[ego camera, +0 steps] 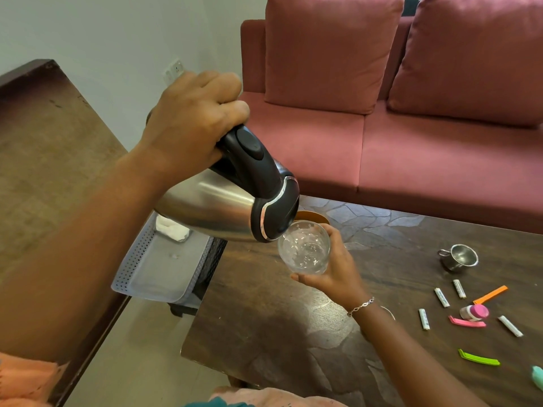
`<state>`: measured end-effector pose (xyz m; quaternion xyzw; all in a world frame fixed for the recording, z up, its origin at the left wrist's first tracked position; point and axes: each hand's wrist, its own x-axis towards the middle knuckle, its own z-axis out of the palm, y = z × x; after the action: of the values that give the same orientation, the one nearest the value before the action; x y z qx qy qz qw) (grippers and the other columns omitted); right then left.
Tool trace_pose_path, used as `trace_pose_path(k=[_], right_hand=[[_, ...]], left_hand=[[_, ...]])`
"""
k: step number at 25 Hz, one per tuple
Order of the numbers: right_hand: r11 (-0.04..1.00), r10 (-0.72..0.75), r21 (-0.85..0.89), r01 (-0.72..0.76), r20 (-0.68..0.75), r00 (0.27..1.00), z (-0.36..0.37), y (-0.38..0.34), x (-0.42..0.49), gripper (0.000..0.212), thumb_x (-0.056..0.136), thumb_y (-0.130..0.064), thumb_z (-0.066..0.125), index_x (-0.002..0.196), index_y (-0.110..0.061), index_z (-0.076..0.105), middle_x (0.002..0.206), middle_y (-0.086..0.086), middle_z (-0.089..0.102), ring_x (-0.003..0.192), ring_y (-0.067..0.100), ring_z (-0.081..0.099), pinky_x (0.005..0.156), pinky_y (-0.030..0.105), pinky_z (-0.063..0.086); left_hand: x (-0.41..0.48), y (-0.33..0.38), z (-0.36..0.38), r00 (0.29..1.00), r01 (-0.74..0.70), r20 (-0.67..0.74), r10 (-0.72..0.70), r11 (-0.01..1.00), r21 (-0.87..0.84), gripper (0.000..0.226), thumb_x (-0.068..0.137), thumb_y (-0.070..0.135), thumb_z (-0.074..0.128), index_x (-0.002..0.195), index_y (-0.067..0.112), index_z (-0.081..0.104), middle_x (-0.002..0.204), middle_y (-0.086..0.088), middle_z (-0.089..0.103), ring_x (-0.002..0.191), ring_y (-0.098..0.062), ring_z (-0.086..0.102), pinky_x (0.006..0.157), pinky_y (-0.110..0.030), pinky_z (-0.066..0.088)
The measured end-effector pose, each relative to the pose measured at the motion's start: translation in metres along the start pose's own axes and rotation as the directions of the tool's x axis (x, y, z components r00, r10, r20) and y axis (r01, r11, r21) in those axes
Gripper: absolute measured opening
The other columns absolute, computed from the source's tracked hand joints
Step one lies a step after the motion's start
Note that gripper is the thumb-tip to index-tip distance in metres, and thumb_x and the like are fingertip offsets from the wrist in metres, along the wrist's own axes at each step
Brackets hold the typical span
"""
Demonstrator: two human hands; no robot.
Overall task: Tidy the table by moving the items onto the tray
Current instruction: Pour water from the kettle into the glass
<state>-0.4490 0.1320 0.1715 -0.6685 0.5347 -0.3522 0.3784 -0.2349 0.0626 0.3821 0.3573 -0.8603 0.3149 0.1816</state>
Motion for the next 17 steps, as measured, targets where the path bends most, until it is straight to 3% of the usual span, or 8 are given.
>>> trace_pose_path(k=[13,17], right_hand=[[1.0,0.003,0.01,-0.003,-0.003,1.0,0.0001,0.0007,0.0027,0.09,0.057,-0.024,0.086,0.128,-0.016,0.031,0.129,0.002,0.045,0.112,0.008,0.042,0.082,0.005,0.035],[1.0,0.003,0.017,-0.003,-0.018,1.0,-0.0014,-0.0016,0.0055,0.09,0.056,-0.023,0.086,0.127,-0.016,0.032,0.129,0.004,0.046,0.112,0.01,0.043,0.083,0.005,0.034]], left_hand=[[0.0055,-0.001,0.0024,1.0,-0.018,0.013,0.018,1.0,-0.015,0.014,0.077,0.007,0.046,0.071,0.0,0.057,0.07,-0.017,0.052,0.069,-0.021,0.032,0.06,-0.028,0.024],[0.0011,-0.0048,0.0047,0.999,0.037,0.025,-0.036,0.999,-0.028,0.014,0.076,0.006,0.046,0.07,-0.002,0.057,0.069,-0.018,0.052,0.067,-0.028,0.043,0.058,-0.029,0.028]])
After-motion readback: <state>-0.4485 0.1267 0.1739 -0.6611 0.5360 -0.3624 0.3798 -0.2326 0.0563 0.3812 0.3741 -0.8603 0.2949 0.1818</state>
